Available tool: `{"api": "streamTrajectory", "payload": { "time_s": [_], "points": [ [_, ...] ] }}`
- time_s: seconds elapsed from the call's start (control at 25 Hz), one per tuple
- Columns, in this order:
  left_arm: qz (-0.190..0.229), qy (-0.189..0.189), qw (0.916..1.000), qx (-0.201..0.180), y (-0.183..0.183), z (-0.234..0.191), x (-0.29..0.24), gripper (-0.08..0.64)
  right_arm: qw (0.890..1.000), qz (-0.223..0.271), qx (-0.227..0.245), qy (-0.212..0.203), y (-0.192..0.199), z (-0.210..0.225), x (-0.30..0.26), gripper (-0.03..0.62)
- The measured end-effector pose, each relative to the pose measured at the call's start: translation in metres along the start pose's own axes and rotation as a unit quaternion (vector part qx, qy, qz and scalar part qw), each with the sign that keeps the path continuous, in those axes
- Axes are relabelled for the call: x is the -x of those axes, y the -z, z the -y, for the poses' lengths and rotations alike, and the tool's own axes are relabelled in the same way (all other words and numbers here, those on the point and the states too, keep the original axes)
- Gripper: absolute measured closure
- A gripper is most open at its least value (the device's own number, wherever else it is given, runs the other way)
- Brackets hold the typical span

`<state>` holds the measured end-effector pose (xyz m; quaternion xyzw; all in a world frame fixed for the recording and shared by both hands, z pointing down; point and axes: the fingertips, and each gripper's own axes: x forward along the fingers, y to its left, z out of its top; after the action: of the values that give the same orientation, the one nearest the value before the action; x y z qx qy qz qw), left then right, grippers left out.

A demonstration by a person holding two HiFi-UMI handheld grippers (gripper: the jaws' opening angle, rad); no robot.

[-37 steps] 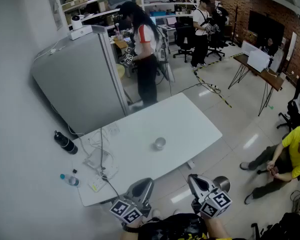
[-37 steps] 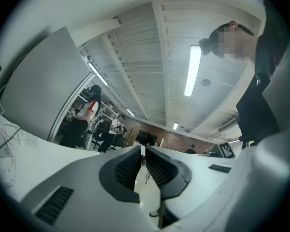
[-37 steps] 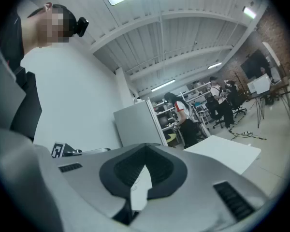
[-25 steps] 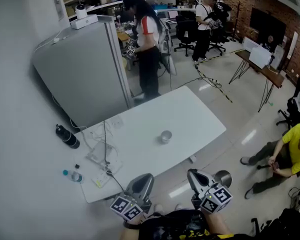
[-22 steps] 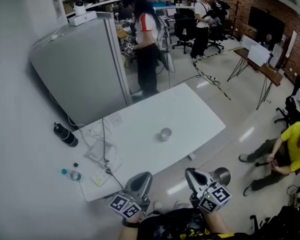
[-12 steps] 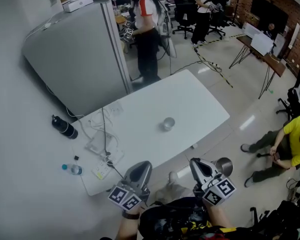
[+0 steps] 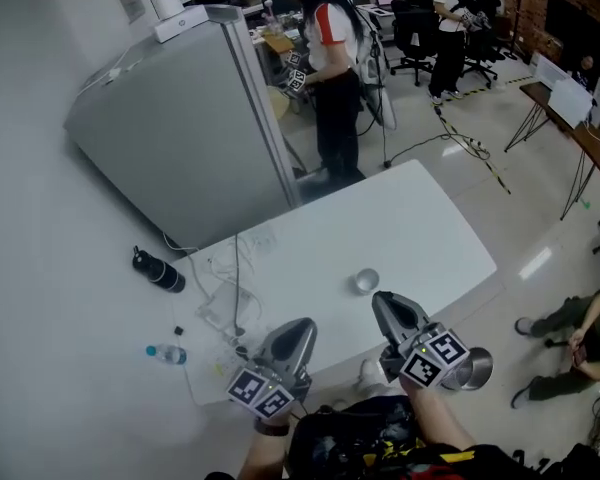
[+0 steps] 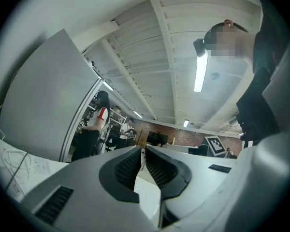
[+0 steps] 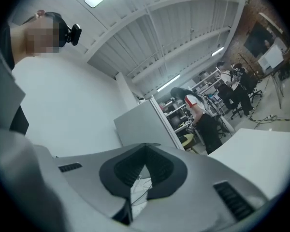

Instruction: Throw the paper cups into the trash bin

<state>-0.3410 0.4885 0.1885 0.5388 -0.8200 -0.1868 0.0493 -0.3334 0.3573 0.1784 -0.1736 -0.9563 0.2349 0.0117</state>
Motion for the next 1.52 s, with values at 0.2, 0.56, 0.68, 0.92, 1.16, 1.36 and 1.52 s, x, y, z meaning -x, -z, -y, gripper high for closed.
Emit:
{"api": "streamTrajectory", "payload": {
  "time_s": [0.2,0.56,0.68,0.92,1.16,1.36,1.52],
  "points": [
    [0.009,-0.033,0.9993,-0.016,-0.014,-0.010,-0.034,0.538,1.000,-0.013,-0.003,-0.011,-0.021,0.044,-0.009,0.588],
    [-0.001,-0.041,0.9990,-0.017,-0.010,-0.014,-0.083,0.538,0.997,-0.006,0.057,-0.055,-0.045,0.072,-0.009,0.588],
    [-0.004,-0.034,0.9993,-0.012,-0.009,-0.020,-0.092,0.538,0.994,-0.005,0.080,-0.069,-0.048,0.069,-0.009,0.588],
    [-0.010,-0.015,0.9996,-0.023,-0.016,-0.033,-0.096,0.538,0.995,-0.008,0.084,-0.059,-0.039,0.066,-0.020,0.588],
    [-0.008,-0.020,0.9997,-0.016,-0.017,-0.046,-0.086,0.538,0.994,-0.023,0.088,-0.061,-0.029,0.057,-0.031,0.588],
    [-0.008,-0.021,0.9997,-0.009,-0.017,-0.056,-0.077,0.538,0.993,-0.030,0.097,-0.060,-0.022,0.049,-0.039,0.588],
    [-0.007,-0.027,0.9996,-0.012,-0.017,-0.061,-0.072,0.538,0.993,-0.026,0.103,-0.049,-0.020,0.048,-0.044,0.586]
  ]
}}
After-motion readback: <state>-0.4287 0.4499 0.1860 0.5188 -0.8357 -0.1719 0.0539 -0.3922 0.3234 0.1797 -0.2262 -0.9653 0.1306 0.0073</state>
